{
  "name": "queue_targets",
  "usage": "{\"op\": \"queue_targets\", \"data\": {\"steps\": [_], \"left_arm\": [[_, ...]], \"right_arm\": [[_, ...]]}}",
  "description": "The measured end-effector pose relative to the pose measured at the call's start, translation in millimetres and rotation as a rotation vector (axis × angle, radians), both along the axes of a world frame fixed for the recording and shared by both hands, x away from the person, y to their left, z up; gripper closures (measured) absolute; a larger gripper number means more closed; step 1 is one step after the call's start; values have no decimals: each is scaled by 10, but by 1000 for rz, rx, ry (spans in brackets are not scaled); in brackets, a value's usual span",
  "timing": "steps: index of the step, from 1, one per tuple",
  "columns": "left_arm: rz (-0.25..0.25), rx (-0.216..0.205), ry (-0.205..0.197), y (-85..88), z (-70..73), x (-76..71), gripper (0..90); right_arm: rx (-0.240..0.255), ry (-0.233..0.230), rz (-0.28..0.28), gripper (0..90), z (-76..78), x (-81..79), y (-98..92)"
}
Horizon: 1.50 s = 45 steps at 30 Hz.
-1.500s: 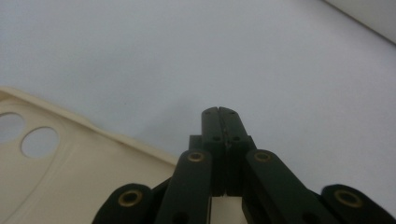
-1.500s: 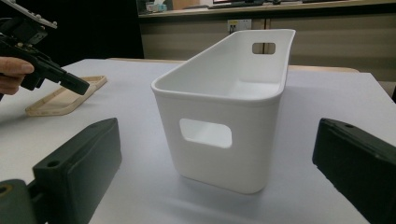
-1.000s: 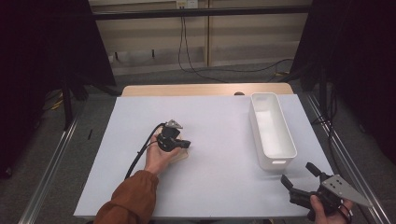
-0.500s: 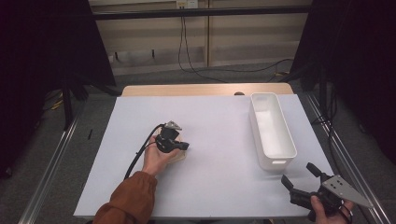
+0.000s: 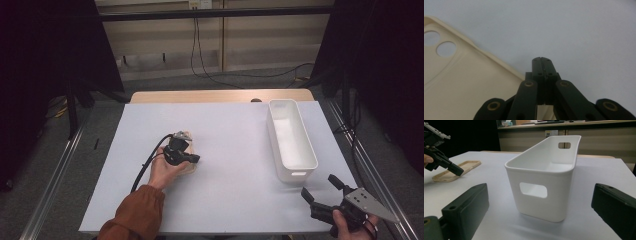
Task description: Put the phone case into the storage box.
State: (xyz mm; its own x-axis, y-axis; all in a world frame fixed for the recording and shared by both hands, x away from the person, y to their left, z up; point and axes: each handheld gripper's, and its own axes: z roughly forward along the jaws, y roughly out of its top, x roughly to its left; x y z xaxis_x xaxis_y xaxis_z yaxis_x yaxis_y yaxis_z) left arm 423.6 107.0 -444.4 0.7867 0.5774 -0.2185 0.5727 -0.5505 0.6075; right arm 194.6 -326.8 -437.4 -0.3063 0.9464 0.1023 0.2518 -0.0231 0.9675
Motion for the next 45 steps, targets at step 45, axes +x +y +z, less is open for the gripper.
{"op": "queue_targets", "data": {"steps": [45], "left_arm": [[21, -31, 51, 228, -77, -67, 900]], "right_arm": [[-1, 5, 1, 10, -2, -1, 4]]}}
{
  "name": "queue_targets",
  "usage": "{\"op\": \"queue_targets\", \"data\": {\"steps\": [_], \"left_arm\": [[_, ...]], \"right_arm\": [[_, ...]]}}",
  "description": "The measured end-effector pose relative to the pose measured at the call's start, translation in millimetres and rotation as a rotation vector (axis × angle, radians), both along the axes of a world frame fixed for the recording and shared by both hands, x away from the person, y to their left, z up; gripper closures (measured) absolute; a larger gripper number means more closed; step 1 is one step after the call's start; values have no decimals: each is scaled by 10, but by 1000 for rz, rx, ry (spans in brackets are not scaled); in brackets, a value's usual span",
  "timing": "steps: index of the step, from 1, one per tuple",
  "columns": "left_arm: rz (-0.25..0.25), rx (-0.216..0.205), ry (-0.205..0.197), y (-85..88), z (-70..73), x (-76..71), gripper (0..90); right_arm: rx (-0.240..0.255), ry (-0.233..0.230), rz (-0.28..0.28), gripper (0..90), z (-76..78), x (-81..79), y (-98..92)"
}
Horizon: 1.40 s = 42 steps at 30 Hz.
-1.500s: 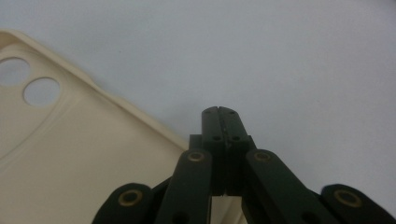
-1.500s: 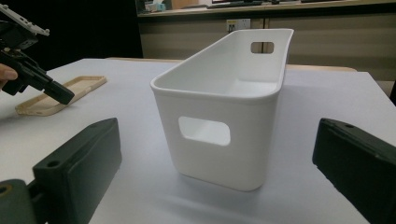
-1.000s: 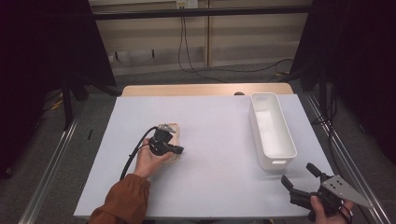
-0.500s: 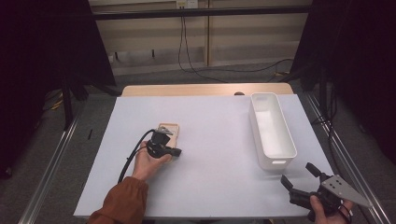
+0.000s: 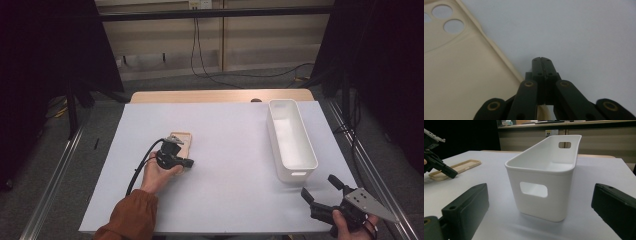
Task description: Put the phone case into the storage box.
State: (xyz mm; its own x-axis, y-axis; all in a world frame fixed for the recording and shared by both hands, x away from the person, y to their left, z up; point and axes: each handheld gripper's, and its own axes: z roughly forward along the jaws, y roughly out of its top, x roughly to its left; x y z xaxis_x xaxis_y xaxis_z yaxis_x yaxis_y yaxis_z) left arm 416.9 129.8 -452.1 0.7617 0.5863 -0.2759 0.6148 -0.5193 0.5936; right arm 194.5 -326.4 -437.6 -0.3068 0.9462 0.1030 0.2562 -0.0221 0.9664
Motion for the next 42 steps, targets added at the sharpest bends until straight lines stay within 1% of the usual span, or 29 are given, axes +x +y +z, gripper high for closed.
{"op": "queue_targets", "data": {"steps": [2, 3, 5, 6, 7, 8, 9, 12, 15, 17, 19, 20, 21, 22, 24, 25, 26, 27, 29, 30, 32, 34, 35, 39, 42], "left_arm": [[2, 0, -2, 0, 2, -4, 900], [-6, -5, -4, 0, 3, -7, 900], [-5, -26, -15, -3, 13, -23, 900], [-4, -29, -27, -1, 19, -28, 897], [-4, -62, -40, 6, 44, -42, 877], [-4, -62, -40, 6, 44, -42, 860], [-8, -74, -52, 15, 61, -49, 860], [-13, -94, -72, 36, 95, -69, 815], [-2, -119, -92, 70, 128, -103, 734], [19, -125, -114, 106, 141, -130, 651], [26, -127, -119, 139, 150, -138, 639], [35, -130, -123, 155, 157, -140, 600], [52, -138, -128, 176, 172, -141, 540], [54, -140, -130, 189, 183, -138, 486], [58, -150, -140, 222, 213, -136, 463], [64, -156, -138, 235, 226, -135, 359], [70, -156, -141, 252, 237, -133, 359], [82, -149, -152, 265, 246, -131, 324], [108, -136, -167, 300, 258, -116, 211], [115, -133, -167, 309, 260, -112, 173], [130, -115, -179, 338, 267, -101, 132], [138, -115, -179, 371, 276, -88, 84], [142, -112, -187, 390, 281, -80, 81], [160, -120, -188, 437, 297, -62, 76], [171, -113, -194, 470, 311, -52, 73]], "right_arm": [[-1, 0, 1, 10, 0, 3, 3], [-3, 1, 1, 10, 0, 4, 2], [-3, 0, 1, 10, -1, 4, 2], [-1, 0, 0, 10, 0, 4, 2], [-1, 0, 0, 10, 0, 3, 1], [-1, 0, 0, 10, 0, 3, 1], [-1, 0, 0, 10, -1, 3, 1], [0, -1, 0, 10, 1, 1, 2], [0, 0, 0, 10, 0, 2, 1], [0, 0, 0, 10, 0, 1, 2], [-1, -1, 0, 10, 0, 3, 1], [-1, -1, 0, 10, 0, 4, 1], [-1, 0, 1, 10, 0, 4, 3], [3, -2, -1, 10, 2, 4, 7], [2, -1, 0, 10, 2, 5, 8], [-1, -1, 1, 10, 0, 6, 6], [-1, -1, 1, 10, 0, 6, 6], [-1, 0, 2, 10, 0, 6, 6], [-3, -1, 2, 10, -1, 6, 4], [-1, 0, 1, 10, 0, 6, 6], [-1, 0, 2, 10, 0, 6, 7], [-1, 0, 2, 10, 0, 7, 7], [-1, 0, 2, 10, 0, 7, 7], [-1, 0, 3, 10, 0, 9, 9], [1, 1, 2, 10, -1, 10, 10]]}}
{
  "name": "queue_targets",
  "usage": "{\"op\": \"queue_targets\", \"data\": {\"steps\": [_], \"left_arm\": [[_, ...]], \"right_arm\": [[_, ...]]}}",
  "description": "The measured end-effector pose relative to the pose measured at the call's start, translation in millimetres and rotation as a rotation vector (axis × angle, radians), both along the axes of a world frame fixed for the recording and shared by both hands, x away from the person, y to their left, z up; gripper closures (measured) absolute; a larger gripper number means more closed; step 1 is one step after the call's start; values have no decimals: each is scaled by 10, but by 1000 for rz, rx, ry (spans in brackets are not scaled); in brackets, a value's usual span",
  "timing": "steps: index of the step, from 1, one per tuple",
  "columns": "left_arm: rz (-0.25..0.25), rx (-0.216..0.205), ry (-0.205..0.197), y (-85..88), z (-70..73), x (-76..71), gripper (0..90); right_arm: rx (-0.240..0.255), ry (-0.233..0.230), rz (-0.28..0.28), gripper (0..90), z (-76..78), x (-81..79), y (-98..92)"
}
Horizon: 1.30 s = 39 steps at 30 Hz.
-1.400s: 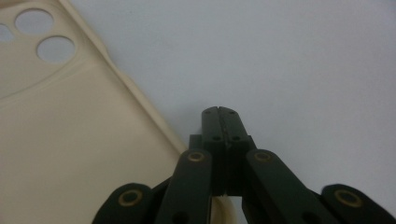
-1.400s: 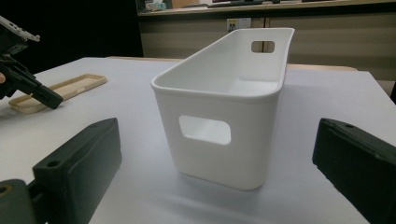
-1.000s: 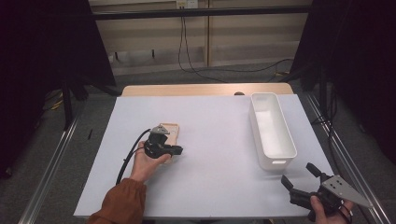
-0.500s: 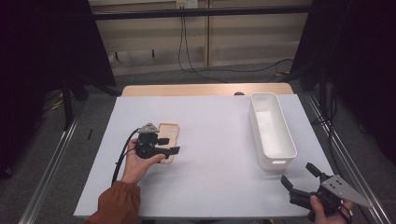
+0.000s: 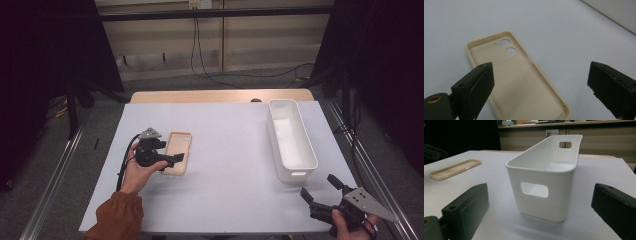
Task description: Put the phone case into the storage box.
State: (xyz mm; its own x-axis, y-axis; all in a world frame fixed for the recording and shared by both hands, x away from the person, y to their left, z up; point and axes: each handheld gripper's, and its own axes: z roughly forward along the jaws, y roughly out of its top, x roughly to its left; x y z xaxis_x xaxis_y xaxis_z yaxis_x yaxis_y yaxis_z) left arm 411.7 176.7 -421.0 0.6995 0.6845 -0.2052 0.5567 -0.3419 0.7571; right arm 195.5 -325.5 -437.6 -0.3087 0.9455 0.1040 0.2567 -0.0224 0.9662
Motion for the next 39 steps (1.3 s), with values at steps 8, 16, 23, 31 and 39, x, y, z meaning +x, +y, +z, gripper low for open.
{"op": "queue_targets", "data": {"steps": [8, 16, 23, 31, 39], "left_arm": [[20, -23, 23, 111, 54, 66, 77], [33, 27, 99, 187, 59, 143, 104], [36, 83, 133, 217, 60, 257, 109], [40, 124, 173, 235, 53, 395, 83], [68, 171, 208, 222, 50, 531, 204]], "right_arm": [[-1, 0, 1, 10, -1, 0, -1], [-2, 0, 0, 10, 0, 0, -2], [-3, 0, 1, 10, 1, -1, -1], [-2, 0, 1, 10, 1, -2, -2], [-3, 0, 2, 10, 0, 0, -1]]}}
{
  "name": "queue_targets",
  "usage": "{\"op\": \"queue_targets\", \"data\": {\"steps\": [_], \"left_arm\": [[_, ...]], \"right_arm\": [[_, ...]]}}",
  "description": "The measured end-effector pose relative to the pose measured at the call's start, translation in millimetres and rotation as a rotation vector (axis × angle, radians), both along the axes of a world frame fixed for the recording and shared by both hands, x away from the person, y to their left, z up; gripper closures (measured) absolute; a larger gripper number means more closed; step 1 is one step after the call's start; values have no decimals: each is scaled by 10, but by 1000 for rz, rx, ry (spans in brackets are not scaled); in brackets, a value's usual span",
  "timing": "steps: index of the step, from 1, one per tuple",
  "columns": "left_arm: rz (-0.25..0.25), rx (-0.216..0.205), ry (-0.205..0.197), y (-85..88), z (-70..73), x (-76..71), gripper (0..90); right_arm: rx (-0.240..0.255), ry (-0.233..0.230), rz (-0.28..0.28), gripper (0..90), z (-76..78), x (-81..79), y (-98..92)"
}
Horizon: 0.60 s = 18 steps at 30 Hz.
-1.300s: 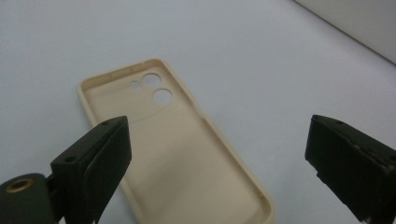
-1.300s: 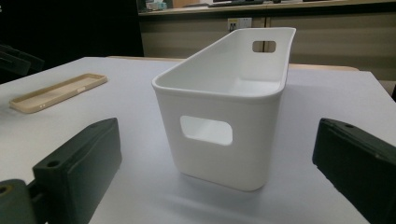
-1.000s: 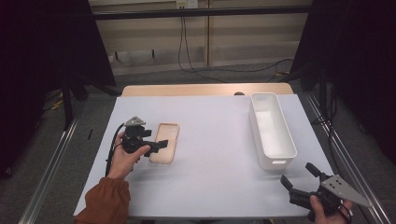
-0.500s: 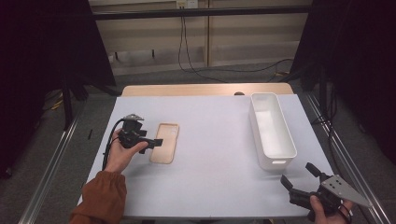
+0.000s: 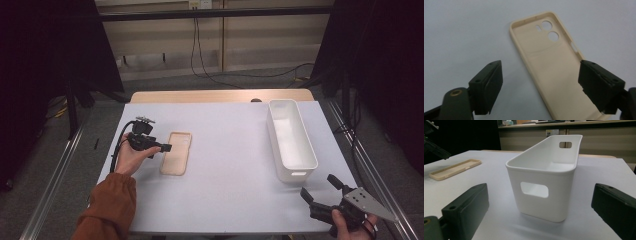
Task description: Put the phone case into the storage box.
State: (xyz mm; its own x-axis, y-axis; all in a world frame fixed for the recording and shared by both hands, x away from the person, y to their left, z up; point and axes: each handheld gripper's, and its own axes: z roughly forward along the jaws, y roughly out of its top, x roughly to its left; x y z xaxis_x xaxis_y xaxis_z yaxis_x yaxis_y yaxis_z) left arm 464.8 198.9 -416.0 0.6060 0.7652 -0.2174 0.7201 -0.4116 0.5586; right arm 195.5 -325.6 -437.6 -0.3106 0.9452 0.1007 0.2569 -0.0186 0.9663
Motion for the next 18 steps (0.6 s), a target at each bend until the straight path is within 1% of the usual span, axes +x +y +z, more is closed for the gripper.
{"op": "queue_targets", "data": {"steps": [1, 3, 6, 8, 10, 11, 12, 13, 14, 15, 16, 18], "left_arm": [[-1, 3, 0, -1, -4, 12, 219], [-5, 15, 13, -12, -13, 38, 258], [-15, 33, 27, -34, -21, 79, 284], [-9, 49, 22, -50, -15, 100, 295], [-15, 62, 17, -62, -16, 126, 342], [-7, 66, 17, -70, -20, 132, 347], [-8, 80, 16, -75, -27, 146, 369], [-13, 92, 19, -78, -31, 153, 385], [-16, 90, 25, -82, -45, 166, 387], [-15, 95, 27, -87, -55, 171, 417], [-11, 106, 32, -98, -74, 180, 431], [-4, 111, 40, -95, -98, 197, 449]], "right_arm": [[-1, 0, 1, 10, 0, 0, 0], [-1, 0, 1, 10, 0, 0, -1], [-2, 0, 2, 10, -1, 1, -1], [-3, 0, 3, 10, -1, 1, -1], [-2, 0, 3, 10, -1, 1, 0], [-2, 0, 3, 10, -1, 1, -1], [-2, 0, 4, 10, -1, 1, -1], [-2, 0, 4, 10, -1, 1, -1], [-1, 0, 3, 10, -1, 1, -1], [-1, 1, 3, 10, -2, 2, -1], [-1, 1, 3, 10, -2, 2, -1], [-1, 1, 4, 10, -2, 3, -1]]}}
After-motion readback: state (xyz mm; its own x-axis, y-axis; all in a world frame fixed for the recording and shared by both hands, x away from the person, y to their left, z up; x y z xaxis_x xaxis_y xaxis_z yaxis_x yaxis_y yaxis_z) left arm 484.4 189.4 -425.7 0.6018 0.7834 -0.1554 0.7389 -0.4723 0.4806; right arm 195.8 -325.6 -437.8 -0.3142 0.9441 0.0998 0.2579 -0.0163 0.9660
